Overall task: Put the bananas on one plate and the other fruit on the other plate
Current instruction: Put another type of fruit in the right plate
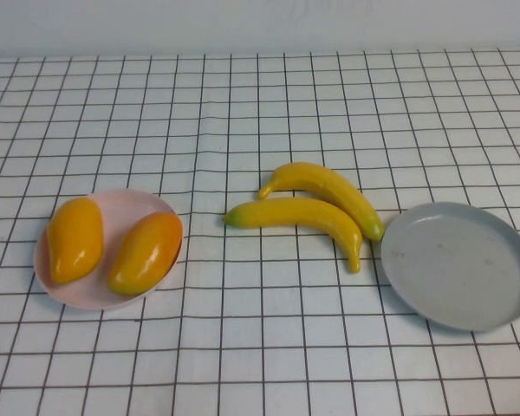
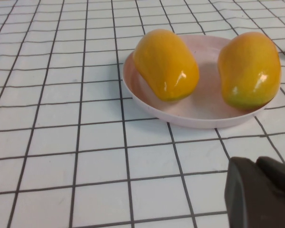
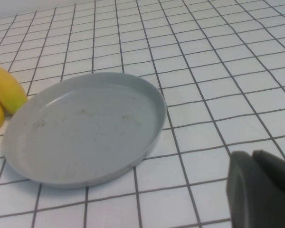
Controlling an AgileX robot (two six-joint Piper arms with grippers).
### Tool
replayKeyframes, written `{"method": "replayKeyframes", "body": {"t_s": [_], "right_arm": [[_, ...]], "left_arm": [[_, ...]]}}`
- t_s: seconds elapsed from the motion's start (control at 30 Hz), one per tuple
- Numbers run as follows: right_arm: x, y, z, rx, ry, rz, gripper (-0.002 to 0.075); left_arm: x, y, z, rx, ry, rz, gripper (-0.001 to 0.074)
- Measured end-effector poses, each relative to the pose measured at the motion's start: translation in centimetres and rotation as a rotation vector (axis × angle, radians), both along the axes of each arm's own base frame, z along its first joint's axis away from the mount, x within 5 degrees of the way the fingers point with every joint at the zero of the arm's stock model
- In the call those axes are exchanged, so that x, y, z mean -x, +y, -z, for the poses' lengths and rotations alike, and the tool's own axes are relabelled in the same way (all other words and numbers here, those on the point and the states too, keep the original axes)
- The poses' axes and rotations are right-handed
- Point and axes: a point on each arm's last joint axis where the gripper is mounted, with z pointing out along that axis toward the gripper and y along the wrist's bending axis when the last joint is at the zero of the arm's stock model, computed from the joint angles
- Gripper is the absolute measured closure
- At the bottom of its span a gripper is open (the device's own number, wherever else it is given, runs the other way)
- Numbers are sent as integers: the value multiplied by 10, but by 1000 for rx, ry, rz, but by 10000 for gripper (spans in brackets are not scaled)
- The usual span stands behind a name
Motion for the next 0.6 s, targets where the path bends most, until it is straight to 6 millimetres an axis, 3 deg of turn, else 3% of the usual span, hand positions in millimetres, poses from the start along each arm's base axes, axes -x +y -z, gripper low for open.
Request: {"method": "replayKeyframes", "body": {"t_s": [0.6], "right_arm": [[0, 0, 0, 0, 0, 0, 741]], "left_arm": [[0, 0, 0, -6, -1, 5, 731]]}}
